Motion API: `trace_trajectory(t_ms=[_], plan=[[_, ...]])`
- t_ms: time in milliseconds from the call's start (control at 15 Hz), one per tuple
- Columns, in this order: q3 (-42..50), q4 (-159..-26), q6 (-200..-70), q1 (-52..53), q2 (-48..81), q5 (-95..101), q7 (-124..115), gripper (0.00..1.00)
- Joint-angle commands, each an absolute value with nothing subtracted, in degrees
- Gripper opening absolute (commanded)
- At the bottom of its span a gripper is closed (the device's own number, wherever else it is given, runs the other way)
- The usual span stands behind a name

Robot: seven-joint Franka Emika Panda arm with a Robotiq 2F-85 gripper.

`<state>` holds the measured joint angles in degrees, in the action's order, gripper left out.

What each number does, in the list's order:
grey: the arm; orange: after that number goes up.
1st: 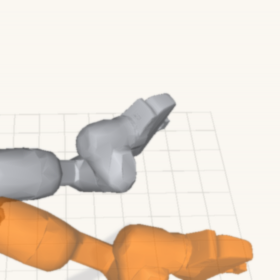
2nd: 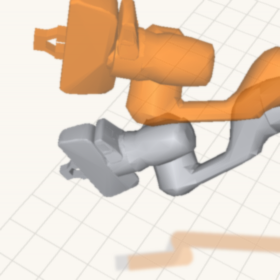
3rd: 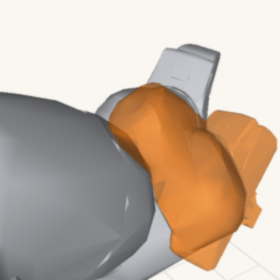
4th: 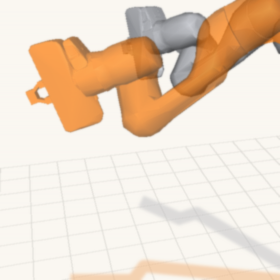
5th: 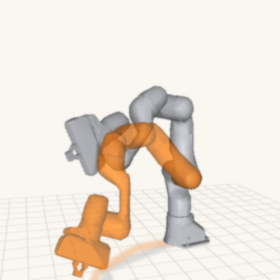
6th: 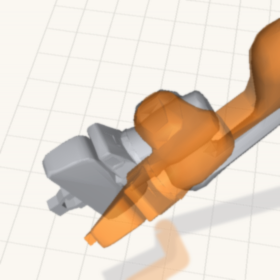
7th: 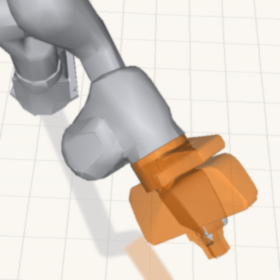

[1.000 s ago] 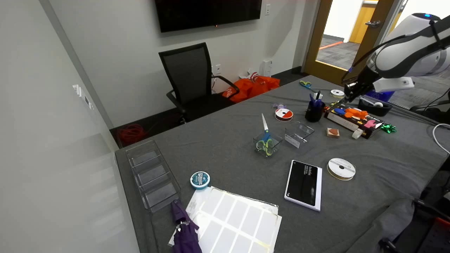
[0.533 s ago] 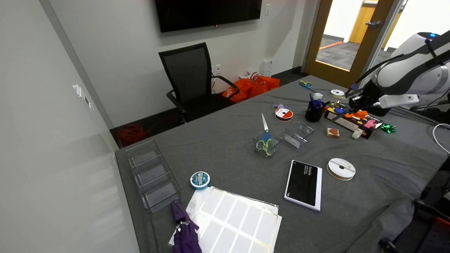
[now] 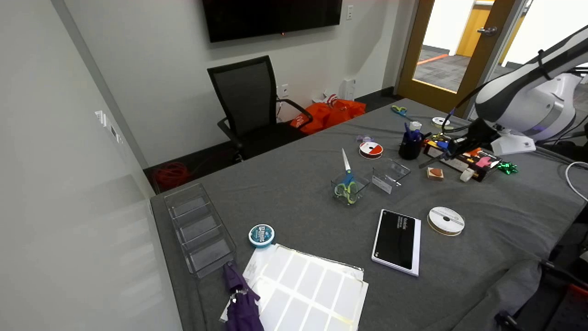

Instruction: Remove a pen from the stationary holder

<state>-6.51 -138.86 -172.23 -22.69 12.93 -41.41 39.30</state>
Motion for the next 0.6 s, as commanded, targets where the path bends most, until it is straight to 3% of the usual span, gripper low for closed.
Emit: trace_trajectory(t_ms=[0,133,533], plan=[[-10.28,-137.09,-174.14,-27.18,16.19,-47.82,48.95,0.44],[-10.77,-136.68,-174.46,-28.47,17.26,-49.25,52.38,0.51],[-8.35,-136.46,-175.22,-28.15,18.09,-46.58,52.90,0.93]])
